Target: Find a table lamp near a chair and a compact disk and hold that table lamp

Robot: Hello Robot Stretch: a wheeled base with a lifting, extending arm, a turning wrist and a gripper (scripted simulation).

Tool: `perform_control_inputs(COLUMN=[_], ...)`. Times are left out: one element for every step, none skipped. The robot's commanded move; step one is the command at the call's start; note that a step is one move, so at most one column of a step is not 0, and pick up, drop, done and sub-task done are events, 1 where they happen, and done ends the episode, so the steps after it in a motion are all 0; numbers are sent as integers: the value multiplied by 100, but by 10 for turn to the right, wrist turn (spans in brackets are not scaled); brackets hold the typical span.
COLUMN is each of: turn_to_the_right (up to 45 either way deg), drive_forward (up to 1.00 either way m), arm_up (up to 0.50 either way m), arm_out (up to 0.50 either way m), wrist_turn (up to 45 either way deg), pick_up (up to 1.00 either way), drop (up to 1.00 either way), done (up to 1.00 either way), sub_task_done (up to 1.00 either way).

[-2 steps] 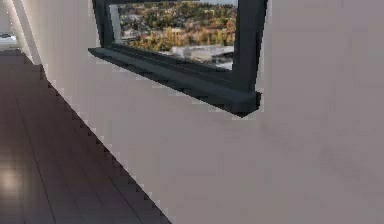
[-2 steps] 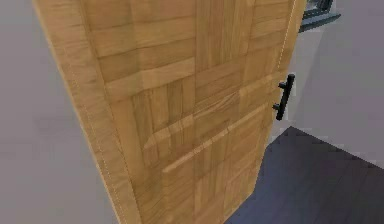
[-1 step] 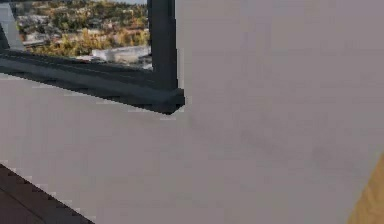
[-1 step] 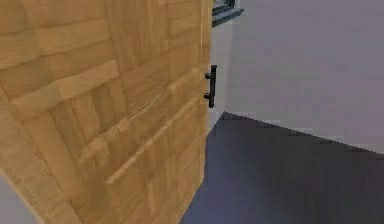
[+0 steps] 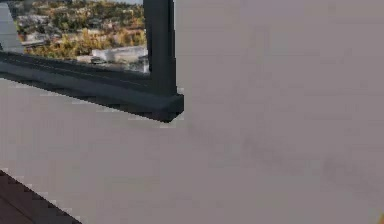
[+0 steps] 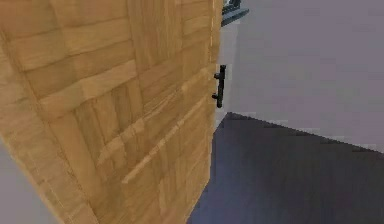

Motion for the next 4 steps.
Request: perform_control_inputs(turn_to_the_right=[-450,-360,0,30], drive_forward=[0,0,25,0], arm_up=[0,0,0,0], arm_out=[0,0,0,0], wrist_turn=[0,0,0,0], pick_up=[0,0,0,0], drop=[0,0,0,0], done=[0,0,0,0], sub_task_done=[0,0,0,0])
